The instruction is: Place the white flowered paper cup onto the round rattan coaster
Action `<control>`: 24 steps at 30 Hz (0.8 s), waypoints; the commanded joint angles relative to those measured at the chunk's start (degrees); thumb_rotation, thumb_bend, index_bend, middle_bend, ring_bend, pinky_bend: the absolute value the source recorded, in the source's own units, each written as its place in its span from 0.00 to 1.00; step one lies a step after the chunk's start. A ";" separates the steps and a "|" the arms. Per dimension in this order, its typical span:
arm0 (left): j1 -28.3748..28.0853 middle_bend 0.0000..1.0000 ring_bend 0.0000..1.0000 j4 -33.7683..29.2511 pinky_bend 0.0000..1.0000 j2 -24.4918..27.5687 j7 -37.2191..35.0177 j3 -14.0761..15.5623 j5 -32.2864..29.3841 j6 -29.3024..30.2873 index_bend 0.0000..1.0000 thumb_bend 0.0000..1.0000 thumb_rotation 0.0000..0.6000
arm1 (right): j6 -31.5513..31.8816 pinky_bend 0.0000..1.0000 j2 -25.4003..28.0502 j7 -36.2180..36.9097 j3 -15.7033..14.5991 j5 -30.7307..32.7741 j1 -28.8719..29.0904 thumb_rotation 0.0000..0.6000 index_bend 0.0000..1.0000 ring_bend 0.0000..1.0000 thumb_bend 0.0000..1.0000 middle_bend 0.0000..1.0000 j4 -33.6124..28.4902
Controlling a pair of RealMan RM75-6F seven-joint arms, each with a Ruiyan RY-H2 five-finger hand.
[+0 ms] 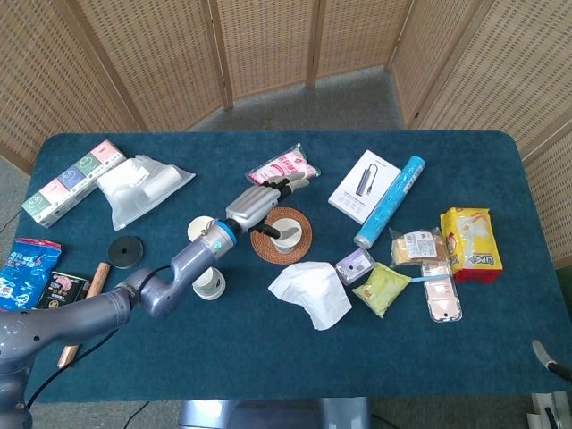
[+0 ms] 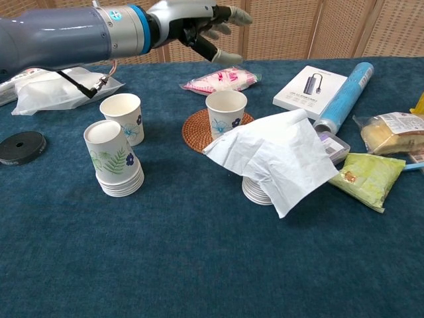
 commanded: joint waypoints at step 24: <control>27.04 0.00 0.00 -42.05 0.00 31.99 18.32 13.22 0.64 24.36 0.00 0.37 0.81 | -5.14 0.00 -0.92 -9.99 2.13 3.94 4.53 1.00 0.00 0.00 0.24 0.00 -3.87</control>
